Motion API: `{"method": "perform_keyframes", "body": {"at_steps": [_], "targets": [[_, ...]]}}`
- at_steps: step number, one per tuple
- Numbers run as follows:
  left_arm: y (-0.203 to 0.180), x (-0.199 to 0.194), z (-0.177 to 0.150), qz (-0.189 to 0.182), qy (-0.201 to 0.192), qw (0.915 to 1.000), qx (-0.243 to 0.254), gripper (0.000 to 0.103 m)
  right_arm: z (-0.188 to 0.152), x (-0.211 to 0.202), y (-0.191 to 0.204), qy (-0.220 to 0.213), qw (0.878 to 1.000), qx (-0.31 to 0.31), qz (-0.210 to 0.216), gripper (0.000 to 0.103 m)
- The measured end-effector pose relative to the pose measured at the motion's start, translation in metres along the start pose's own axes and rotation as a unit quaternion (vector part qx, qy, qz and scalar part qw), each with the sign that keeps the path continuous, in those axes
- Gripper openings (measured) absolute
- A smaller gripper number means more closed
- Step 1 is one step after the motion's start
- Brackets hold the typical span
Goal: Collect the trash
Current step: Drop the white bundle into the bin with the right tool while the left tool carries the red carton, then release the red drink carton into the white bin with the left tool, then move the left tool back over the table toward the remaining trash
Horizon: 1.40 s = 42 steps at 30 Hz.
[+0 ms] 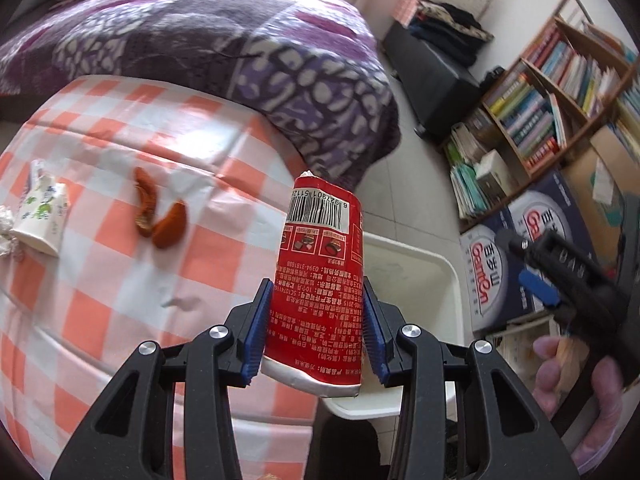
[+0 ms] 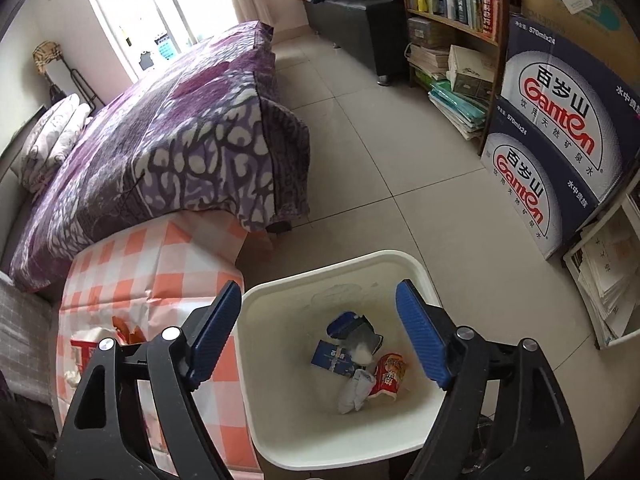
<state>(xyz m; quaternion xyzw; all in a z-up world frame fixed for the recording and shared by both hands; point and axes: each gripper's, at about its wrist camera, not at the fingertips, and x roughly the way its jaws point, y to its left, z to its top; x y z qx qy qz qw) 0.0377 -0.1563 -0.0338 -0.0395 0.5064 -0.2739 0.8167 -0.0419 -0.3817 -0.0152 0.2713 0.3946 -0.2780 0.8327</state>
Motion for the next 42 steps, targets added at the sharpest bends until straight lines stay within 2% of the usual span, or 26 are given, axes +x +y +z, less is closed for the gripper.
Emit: {"method": "perform_keyframes", "body": {"at_steps": [8, 11, 12, 13, 15, 17, 23, 27, 33, 38, 42], "targets": [[-0.045, 0.026, -0.018, -0.026, 0.036, 0.9980, 0.044, 0.042, 0.011, -0.006, -0.022, -0.007, 0.999, 0.035, 0.010, 0.076], [-0.059, 0.035, -0.024, -0.047, 0.051, 0.9959, 0.058, 0.044, 0.013, -0.008, -0.028, -0.010, 0.999, 0.044, 0.011, 0.077], [-0.063, 0.037, -0.026, -0.052, 0.054, 0.9950, 0.065, 0.047, 0.014, -0.008, -0.030, -0.010, 0.999, 0.048, 0.012, 0.077], [-0.068, 0.038, -0.029, -0.059, 0.056, 0.9939, 0.075, 0.061, 0.014, -0.008, -0.032, -0.010, 0.999, 0.052, 0.013, 0.078], [-0.074, 0.039, -0.033, -0.065, 0.053, 0.9933, 0.079, 0.076, 0.015, -0.008, -0.036, -0.010, 0.998, 0.060, 0.014, 0.079], [-0.077, 0.039, -0.034, -0.072, 0.056, 0.9920, 0.088, 0.076, 0.016, -0.008, -0.038, -0.008, 0.998, 0.065, 0.017, 0.080], [-0.061, 0.038, -0.033, -0.044, 0.056, 0.9943, 0.080, 0.076, 0.012, -0.005, -0.027, -0.004, 0.998, 0.059, 0.023, 0.085], [-0.038, 0.034, -0.031, -0.025, 0.051, 0.9962, 0.066, 0.076, 0.006, 0.000, -0.008, 0.004, 0.999, 0.039, 0.024, 0.087], [0.010, 0.029, -0.023, 0.026, 0.049, 0.9982, 0.024, 0.076, -0.010, 0.013, 0.032, 0.023, 0.999, -0.003, 0.026, 0.090], [0.063, 0.026, -0.012, 0.085, 0.055, 0.9943, -0.032, 0.076, -0.025, 0.023, 0.065, 0.038, 0.998, -0.033, 0.026, 0.090], [0.106, 0.019, -0.005, 0.140, 0.056, 0.9858, -0.074, 0.076, -0.035, 0.032, 0.087, 0.047, 0.998, -0.045, 0.025, 0.090]]}}
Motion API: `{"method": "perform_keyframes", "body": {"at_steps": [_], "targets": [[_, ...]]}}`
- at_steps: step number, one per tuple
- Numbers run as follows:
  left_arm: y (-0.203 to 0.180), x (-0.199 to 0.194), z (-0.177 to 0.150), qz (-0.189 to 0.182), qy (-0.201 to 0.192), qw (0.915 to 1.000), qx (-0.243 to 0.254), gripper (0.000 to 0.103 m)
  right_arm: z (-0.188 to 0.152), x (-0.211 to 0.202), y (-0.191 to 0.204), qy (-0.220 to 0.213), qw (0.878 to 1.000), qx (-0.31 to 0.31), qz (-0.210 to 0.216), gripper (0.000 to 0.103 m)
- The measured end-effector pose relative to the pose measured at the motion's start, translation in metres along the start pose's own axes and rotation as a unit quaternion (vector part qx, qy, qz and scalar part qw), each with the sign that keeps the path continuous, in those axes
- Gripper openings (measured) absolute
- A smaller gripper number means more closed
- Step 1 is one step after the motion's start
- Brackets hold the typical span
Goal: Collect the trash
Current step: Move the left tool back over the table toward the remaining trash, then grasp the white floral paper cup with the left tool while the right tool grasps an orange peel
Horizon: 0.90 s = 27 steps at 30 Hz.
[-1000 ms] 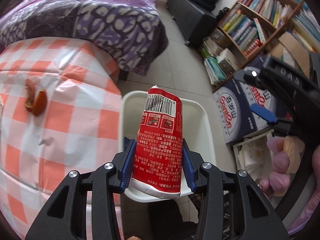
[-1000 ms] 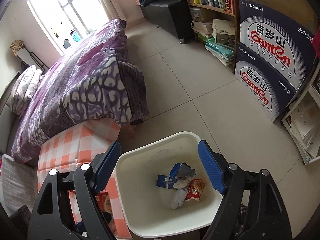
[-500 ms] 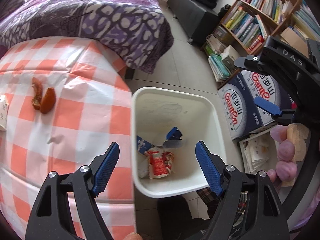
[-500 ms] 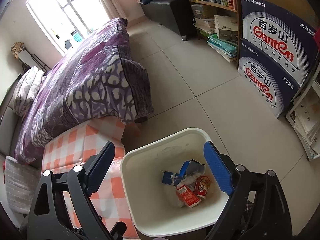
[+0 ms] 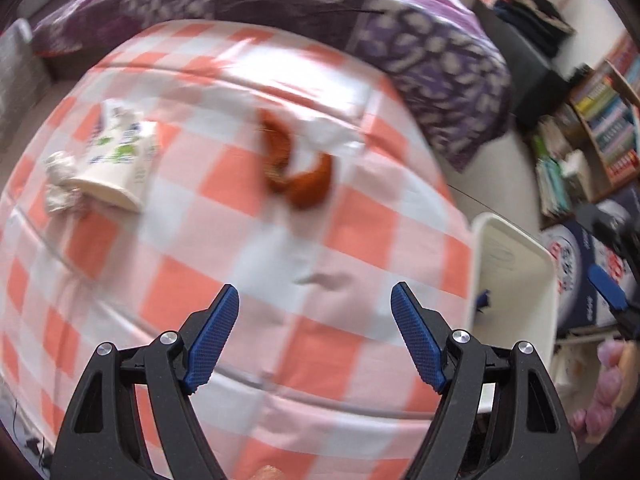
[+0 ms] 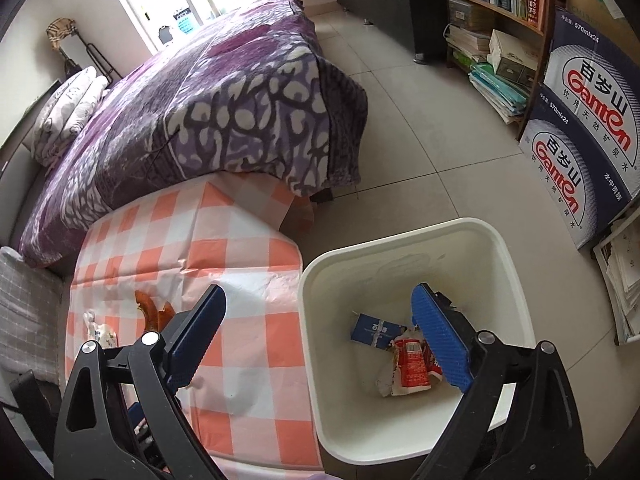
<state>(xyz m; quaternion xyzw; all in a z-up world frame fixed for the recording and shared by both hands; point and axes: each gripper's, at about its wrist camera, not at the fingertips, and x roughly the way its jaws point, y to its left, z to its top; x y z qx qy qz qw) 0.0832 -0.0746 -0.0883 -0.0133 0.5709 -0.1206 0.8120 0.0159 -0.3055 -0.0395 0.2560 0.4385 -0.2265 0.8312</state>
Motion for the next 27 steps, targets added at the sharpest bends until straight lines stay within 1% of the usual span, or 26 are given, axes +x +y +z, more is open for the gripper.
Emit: {"method": "perform_keyframes", "body": {"at_steps": [2, 4, 6, 9, 14, 16, 20, 21, 23, 24, 25, 27], "targets": [[0.023, -0.002, 0.011, 0.027, -0.010, 0.9994, -0.018, 0.076, -0.004, 0.005, 0.013, 0.005, 1.000, -0.010, 0.001, 0.090], [0.044, -0.007, 0.024, 0.060, -0.029, 0.9973, -0.031, 0.076, -0.008, 0.010, 0.023, 0.011, 1.000, -0.020, 0.002, 0.090], [0.064, -0.012, 0.036, 0.095, -0.052, 0.9933, -0.042, 0.077, -0.013, 0.016, 0.035, 0.019, 0.999, -0.030, 0.003, 0.090], [0.095, -0.013, 0.052, 0.138, -0.068, 0.9859, -0.065, 0.083, -0.019, 0.026, 0.053, 0.026, 0.999, -0.045, 0.000, 0.090], [0.121, 0.000, 0.067, 0.170, -0.061, 0.9808, -0.072, 0.085, -0.029, 0.042, 0.081, 0.031, 0.996, -0.079, -0.011, 0.090], [0.126, 0.008, 0.071, 0.178, -0.056, 0.9801, -0.068, 0.086, -0.033, 0.048, 0.091, 0.036, 0.995, -0.092, -0.012, 0.090], [0.120, 0.027, 0.076, 0.176, -0.039, 0.9828, -0.042, 0.086, -0.037, 0.059, 0.105, 0.043, 0.993, -0.107, -0.012, 0.090], [0.118, 0.031, 0.076, 0.179, -0.035, 0.9827, -0.032, 0.086, -0.039, 0.062, 0.109, 0.045, 0.993, -0.112, -0.013, 0.090], [0.118, 0.039, 0.076, 0.197, -0.033, 0.9796, -0.020, 0.086, -0.040, 0.068, 0.113, 0.050, 0.992, -0.118, -0.015, 0.090], [0.120, 0.040, 0.075, 0.201, -0.037, 0.9787, -0.021, 0.074, -0.041, 0.071, 0.115, 0.055, 0.991, -0.119, -0.016, 0.090], [0.124, 0.039, 0.074, 0.189, -0.036, 0.9809, -0.028, 0.072, -0.041, 0.074, 0.116, 0.058, 0.991, -0.120, -0.016, 0.090], [0.136, 0.028, 0.074, 0.142, -0.050, 0.9871, -0.054, 0.066, -0.042, 0.078, 0.118, 0.062, 0.991, -0.119, -0.017, 0.090]]}}
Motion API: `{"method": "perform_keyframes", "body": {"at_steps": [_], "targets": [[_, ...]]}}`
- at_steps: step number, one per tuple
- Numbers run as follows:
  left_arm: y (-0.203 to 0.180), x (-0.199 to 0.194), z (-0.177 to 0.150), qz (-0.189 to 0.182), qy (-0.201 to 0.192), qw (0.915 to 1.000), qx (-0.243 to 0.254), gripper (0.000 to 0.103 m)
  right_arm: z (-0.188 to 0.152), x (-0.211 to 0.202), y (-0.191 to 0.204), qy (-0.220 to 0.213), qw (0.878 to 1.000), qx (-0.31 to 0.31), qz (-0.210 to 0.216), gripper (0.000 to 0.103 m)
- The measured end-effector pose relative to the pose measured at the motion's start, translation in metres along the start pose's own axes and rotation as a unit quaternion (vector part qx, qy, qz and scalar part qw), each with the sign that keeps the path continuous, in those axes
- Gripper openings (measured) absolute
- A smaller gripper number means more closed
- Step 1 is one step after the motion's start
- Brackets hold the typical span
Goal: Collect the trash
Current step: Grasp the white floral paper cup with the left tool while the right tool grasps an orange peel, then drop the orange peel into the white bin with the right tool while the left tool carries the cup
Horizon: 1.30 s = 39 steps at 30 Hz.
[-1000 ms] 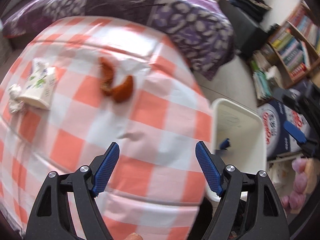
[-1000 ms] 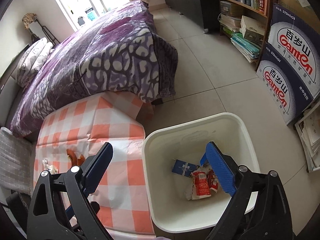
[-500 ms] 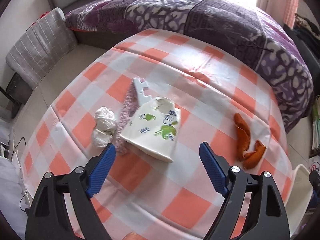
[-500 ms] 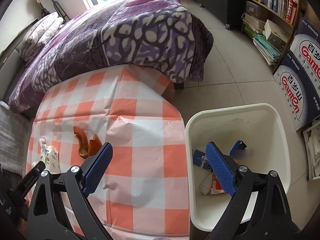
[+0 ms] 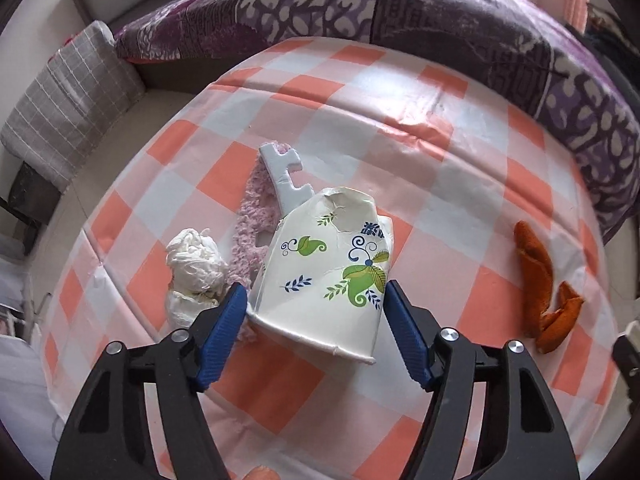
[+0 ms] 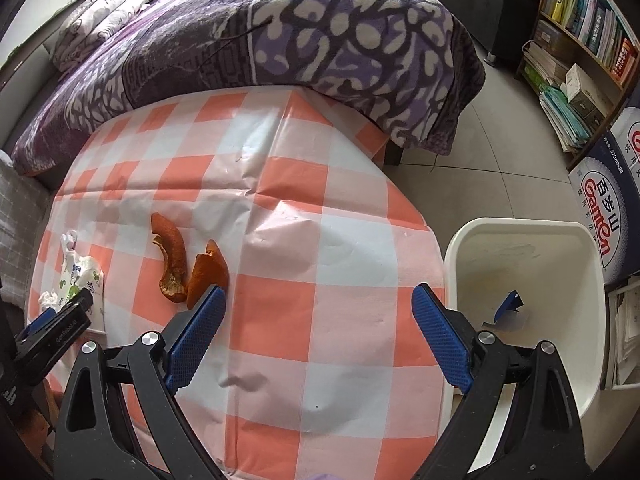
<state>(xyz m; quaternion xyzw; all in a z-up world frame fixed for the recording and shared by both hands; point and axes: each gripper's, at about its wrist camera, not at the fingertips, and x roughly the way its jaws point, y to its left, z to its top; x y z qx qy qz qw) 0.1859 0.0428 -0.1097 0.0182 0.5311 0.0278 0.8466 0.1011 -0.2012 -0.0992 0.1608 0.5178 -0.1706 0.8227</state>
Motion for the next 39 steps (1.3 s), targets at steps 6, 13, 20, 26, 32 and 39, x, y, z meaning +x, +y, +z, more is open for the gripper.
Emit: {"method": "perform_keyframes", "body": {"at_steps": [6, 13, 20, 26, 32, 39], "targets": [[0.044, -0.040, 0.011, -0.148, -0.014, 0.9849, -0.088, 0.062, 0.001, 0.000, 0.017, -0.017, 0.999, -0.028, 0.013, 0.090], [0.072, -0.083, 0.014, -0.206, -0.036, 0.9666, -0.149, 0.062, 0.007, 0.016, 0.060, -0.034, 0.993, -0.114, 0.013, 0.090], [0.090, -0.108, 0.007, -0.199, -0.048, 0.9656, -0.159, 0.063, 0.015, 0.052, 0.106, -0.012, 0.985, -0.171, 0.014, 0.077], [0.097, -0.111, 0.002, -0.198, -0.047, 0.9661, -0.159, 0.063, 0.012, 0.053, 0.131, -0.014, 0.973, -0.226, 0.035, 0.018], [0.104, -0.124, -0.001, -0.197, -0.071, 0.9635, -0.166, 0.063, 0.018, -0.010, 0.134, -0.056, 0.967, -0.198, 0.148, 0.017], [0.105, -0.143, -0.006, -0.182, -0.104, 0.9639, -0.164, 0.063, 0.008, -0.087, 0.134, -0.135, 0.954, -0.208, 0.171, 0.017]]}}
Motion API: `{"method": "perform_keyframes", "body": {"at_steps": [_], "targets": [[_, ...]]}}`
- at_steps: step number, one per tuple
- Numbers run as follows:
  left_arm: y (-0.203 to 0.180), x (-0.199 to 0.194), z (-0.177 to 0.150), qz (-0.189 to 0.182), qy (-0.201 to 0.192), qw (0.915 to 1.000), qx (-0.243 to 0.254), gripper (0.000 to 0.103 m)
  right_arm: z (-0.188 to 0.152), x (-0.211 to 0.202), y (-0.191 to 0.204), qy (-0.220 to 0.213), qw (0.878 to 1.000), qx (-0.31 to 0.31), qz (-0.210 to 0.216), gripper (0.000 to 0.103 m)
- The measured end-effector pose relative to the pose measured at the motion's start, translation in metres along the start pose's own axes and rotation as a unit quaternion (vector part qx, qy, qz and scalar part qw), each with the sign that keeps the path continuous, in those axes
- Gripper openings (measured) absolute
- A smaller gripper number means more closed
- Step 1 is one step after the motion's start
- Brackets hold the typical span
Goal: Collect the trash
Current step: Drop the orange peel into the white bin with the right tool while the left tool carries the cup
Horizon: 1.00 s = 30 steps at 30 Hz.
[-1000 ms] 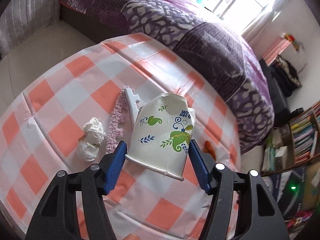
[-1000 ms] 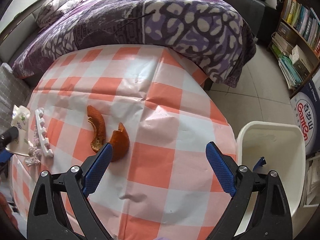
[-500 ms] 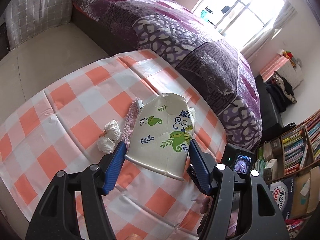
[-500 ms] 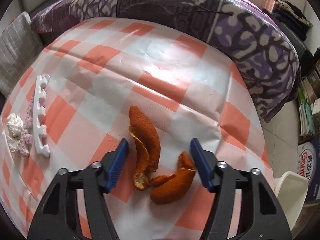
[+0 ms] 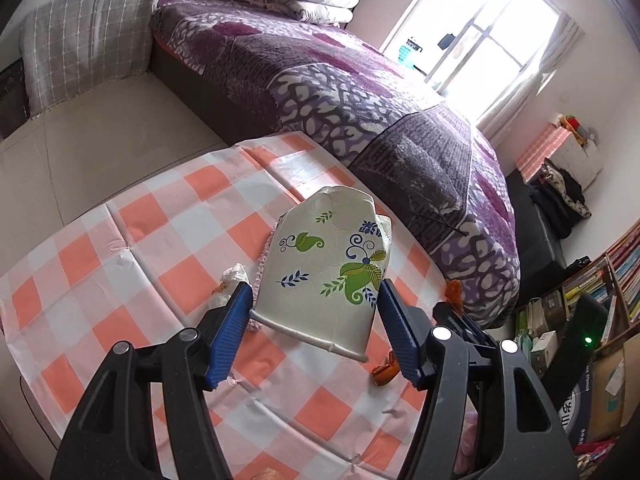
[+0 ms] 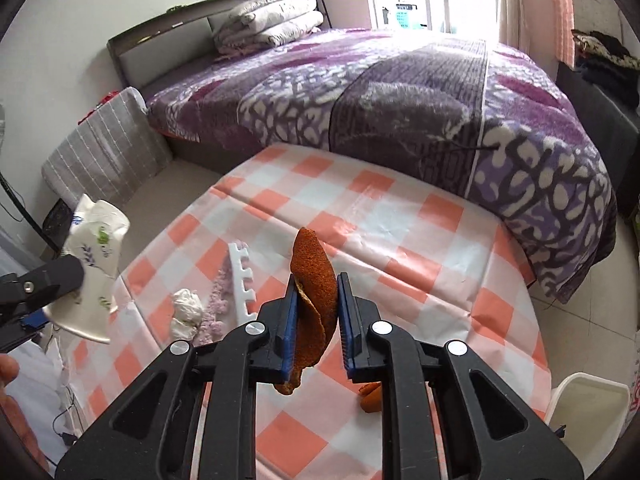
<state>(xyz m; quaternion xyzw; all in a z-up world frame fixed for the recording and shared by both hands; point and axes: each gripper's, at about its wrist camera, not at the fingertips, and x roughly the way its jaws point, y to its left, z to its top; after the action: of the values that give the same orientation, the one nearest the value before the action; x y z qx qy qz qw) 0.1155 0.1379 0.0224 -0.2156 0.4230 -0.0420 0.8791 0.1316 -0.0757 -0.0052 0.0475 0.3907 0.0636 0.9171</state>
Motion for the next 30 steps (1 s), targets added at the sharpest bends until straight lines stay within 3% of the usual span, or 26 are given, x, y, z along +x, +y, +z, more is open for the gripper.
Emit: {"method": "perform_keyframes", "body": {"at_steps": [6, 19, 30], "targets": [[-0.007, -0.004, -0.008, 0.008, -0.006, 0.9999, 0.013, 0.064, -0.014, -0.031, -0.006, -0.021, 1.000, -0.007, -0.018, 0.018], [-0.034, 0.018, -0.041, 0.032, 0.015, 0.9974, 0.062, 0.064, -0.063, -0.042, -0.052, 0.012, 0.998, 0.046, -0.042, 0.018], [-0.078, 0.035, -0.070, 0.014, 0.039, 0.9954, 0.087, 0.064, -0.069, -0.068, -0.096, 0.011, 0.994, 0.086, -0.071, 0.018]]}}
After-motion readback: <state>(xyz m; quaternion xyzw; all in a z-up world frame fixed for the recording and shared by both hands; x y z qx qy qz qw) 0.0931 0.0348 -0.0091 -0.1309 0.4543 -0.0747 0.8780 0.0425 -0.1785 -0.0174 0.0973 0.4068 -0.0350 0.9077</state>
